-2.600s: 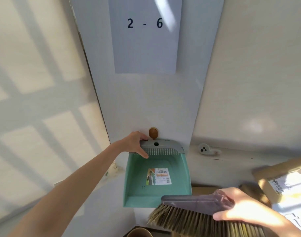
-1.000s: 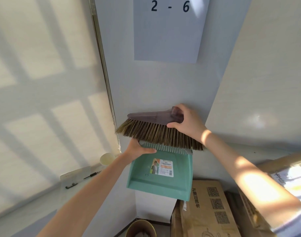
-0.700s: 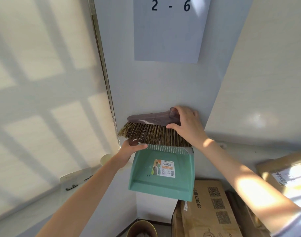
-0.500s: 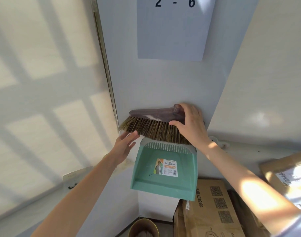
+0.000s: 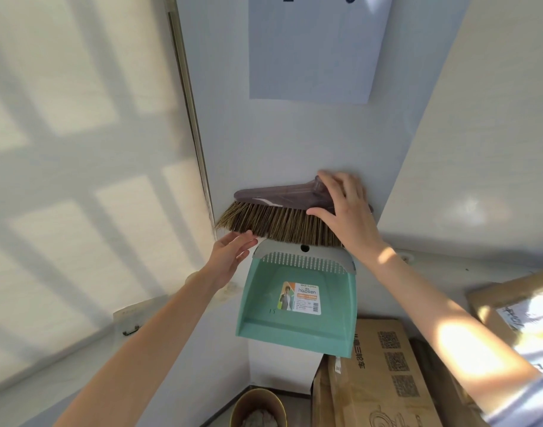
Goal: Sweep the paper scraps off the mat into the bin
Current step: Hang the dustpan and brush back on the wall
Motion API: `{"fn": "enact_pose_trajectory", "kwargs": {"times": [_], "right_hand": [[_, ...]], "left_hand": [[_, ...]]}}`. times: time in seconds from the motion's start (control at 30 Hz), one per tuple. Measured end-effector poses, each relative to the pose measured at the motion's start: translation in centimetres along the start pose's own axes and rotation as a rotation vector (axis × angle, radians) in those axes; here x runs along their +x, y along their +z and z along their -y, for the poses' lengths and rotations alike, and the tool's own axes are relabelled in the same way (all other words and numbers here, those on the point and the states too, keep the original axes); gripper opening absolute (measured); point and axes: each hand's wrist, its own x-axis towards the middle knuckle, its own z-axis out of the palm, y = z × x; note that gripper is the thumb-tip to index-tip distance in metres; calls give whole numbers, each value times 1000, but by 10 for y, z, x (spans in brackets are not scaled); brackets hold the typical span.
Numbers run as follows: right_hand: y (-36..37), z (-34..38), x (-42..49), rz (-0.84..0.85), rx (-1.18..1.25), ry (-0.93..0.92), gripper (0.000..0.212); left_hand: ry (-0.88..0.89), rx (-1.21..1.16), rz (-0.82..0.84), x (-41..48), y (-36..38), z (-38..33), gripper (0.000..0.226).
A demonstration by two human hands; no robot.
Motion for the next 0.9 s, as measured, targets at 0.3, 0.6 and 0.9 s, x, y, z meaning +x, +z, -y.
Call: {"fn": "enact_pose_trajectory", "kwargs": {"times": [0.3, 0.6, 0.9], "right_hand": [[3, -5, -4, -26, -6, -22, 72], [3, -10, -9, 18, 159, -5, 77], [2, -17, -13, 46, 194, -27, 77]], "left_hand": [[-25, -60, 36, 6, 7, 7, 38], [-60, -104, 14, 11, 6, 13, 84], [-76, -91, 18, 13, 6, 13, 74]]}}
